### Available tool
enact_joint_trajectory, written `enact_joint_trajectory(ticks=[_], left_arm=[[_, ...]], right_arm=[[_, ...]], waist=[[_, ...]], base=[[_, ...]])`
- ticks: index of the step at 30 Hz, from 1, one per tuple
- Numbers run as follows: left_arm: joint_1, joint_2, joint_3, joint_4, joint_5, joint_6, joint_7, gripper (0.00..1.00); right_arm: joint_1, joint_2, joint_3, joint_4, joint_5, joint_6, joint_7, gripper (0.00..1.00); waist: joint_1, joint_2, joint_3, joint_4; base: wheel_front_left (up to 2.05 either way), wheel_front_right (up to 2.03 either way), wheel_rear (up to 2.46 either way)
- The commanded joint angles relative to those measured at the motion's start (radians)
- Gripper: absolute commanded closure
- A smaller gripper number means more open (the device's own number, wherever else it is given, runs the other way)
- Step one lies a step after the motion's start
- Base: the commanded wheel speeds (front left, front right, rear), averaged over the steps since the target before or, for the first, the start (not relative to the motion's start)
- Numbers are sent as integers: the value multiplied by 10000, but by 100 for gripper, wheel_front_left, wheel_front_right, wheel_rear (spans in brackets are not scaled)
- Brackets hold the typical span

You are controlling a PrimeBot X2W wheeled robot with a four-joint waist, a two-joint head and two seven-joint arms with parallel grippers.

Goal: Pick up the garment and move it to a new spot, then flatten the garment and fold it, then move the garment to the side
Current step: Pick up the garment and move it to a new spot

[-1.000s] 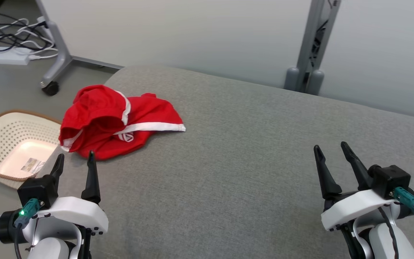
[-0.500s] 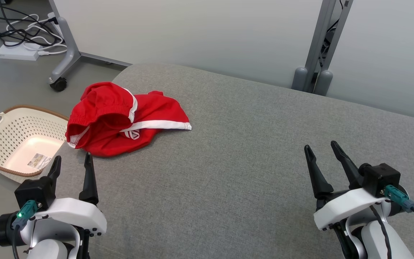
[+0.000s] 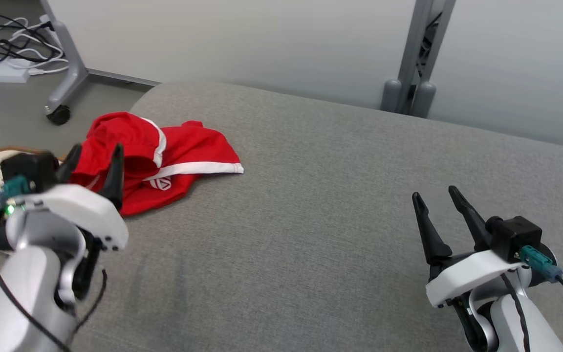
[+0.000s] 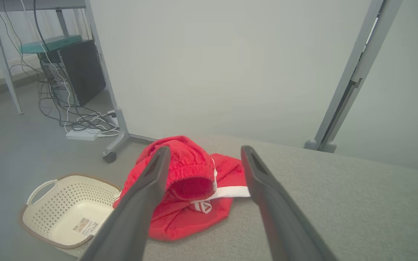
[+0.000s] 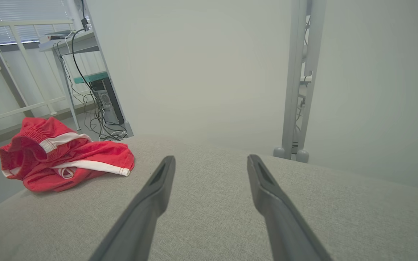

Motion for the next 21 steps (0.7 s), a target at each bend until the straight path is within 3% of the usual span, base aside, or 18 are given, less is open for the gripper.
enact_joint_trajectory(ticks=[1, 4, 13, 21], left_arm=[[-564, 162, -36, 279, -81, -165, 367, 0], [-1653, 365, -20, 1537, -430, -518, 1227, 0], [-3504, 569, 213, 4699, -1036, -1231, 1879, 0], [-4365, 974, 428, 6669, -1286, -1444, 2141, 0]], right_arm=[[-146, -72, -65, -57, -108, 0, 62, 0], [-289, -69, -137, -138, -348, 0, 147, 0], [-588, -62, -226, -419, -634, 0, 294, 0], [-702, -69, -296, -577, -710, 0, 339, 0]], waist=[[0, 0, 215, -242], [0, 0, 594, -692], [0, 0, 1501, -1562], [0, 0, 1953, -1965]], base=[[0, 0, 0], [0, 0, 0], [0, 0, 0], [0, 0, 0]])
